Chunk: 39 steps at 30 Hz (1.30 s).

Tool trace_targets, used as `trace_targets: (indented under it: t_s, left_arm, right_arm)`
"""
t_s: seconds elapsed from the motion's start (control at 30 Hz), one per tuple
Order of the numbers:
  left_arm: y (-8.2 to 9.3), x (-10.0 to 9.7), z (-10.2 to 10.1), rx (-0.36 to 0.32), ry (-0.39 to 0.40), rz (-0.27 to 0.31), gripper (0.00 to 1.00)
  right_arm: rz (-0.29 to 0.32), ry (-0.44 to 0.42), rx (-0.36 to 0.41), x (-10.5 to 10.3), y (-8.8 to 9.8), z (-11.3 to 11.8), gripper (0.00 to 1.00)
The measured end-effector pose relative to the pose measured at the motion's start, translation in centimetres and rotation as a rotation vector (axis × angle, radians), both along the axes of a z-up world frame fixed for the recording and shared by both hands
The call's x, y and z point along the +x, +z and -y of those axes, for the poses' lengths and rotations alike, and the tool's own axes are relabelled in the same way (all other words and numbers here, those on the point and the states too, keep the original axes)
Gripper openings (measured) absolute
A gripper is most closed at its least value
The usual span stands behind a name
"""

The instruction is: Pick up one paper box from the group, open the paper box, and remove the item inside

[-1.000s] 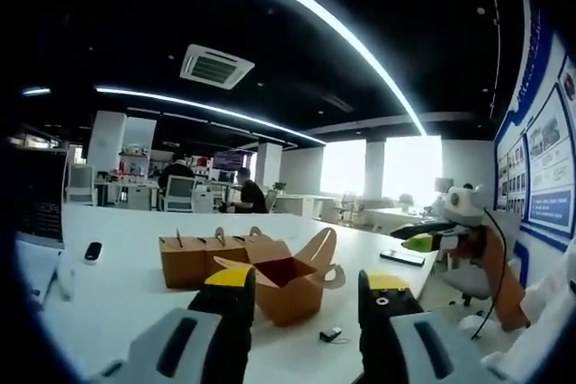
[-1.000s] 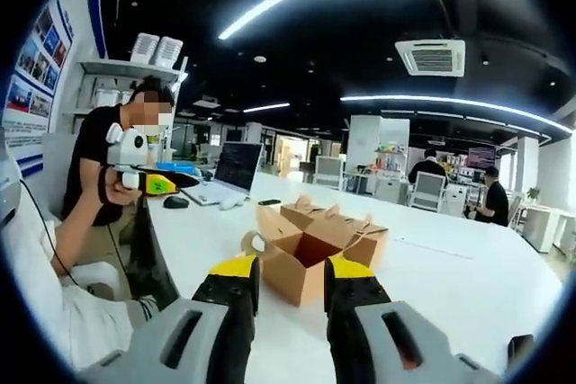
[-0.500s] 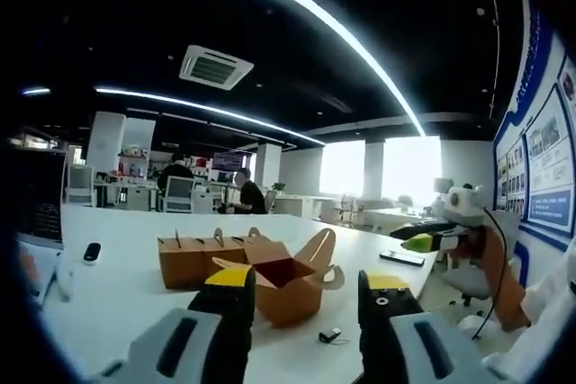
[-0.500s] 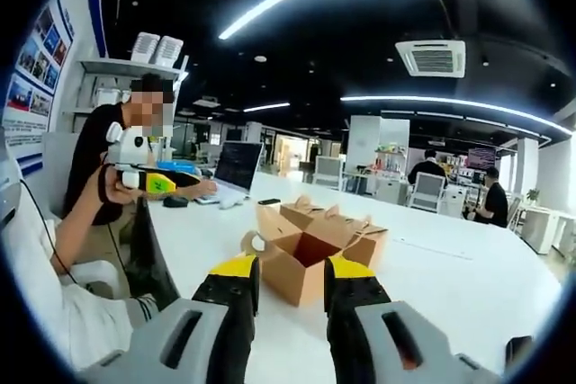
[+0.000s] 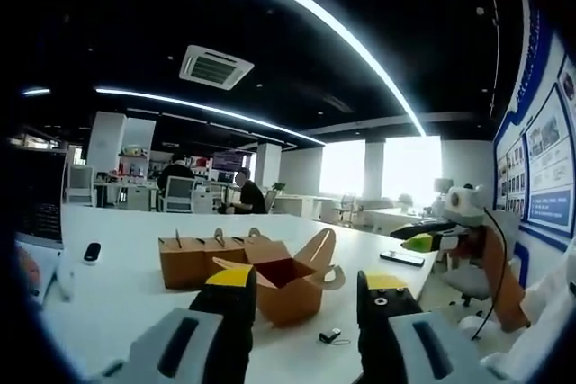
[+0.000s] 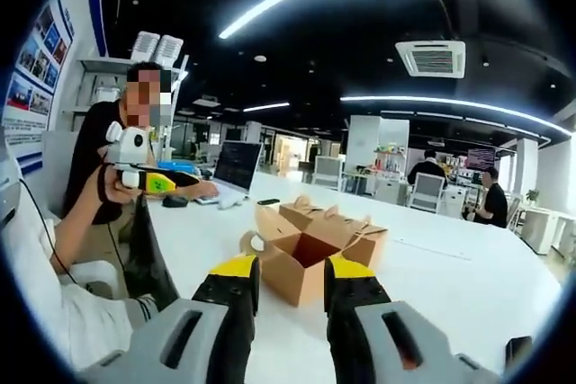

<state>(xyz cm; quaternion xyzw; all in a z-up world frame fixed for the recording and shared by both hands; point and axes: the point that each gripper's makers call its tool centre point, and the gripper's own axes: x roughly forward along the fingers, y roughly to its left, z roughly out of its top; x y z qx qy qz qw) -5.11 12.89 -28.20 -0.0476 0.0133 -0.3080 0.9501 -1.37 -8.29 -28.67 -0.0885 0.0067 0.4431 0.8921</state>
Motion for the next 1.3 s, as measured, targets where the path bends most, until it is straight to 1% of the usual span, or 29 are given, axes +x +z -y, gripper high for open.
trace_targets:
  t_s: [0.37,0.67,0.73,0.83,1.3]
  left_arm:
    - [-0.16,-0.04,0.50,0.006,-0.008,-0.005,0.45]
    - [-0.04,-0.03,0.14,-0.001,0.001,-0.003,0.45]
    - [-0.15,-0.01,0.15,0.008,0.001,-0.003,0.45]
    - [0.07,-0.06,0.17,0.000,0.003,0.005,0.44]
    - [-0.06,-0.02,0.25,0.007,0.005,0.002,0.43]
  right_arm:
    - [0.002,0.002,-0.009,-0.09,-0.13,-0.01,0.30]
    - [0.001,0.004,-0.010,-0.14,-0.13,0.01,0.30]
    - [0.003,0.001,-0.015,-0.11,-0.19,0.04,0.30]
    - [0.002,0.005,-0.007,-0.17,-0.05,-0.05,0.30]
    - [-0.001,0.007,-0.019,-0.01,-0.42,-0.18,0.30]
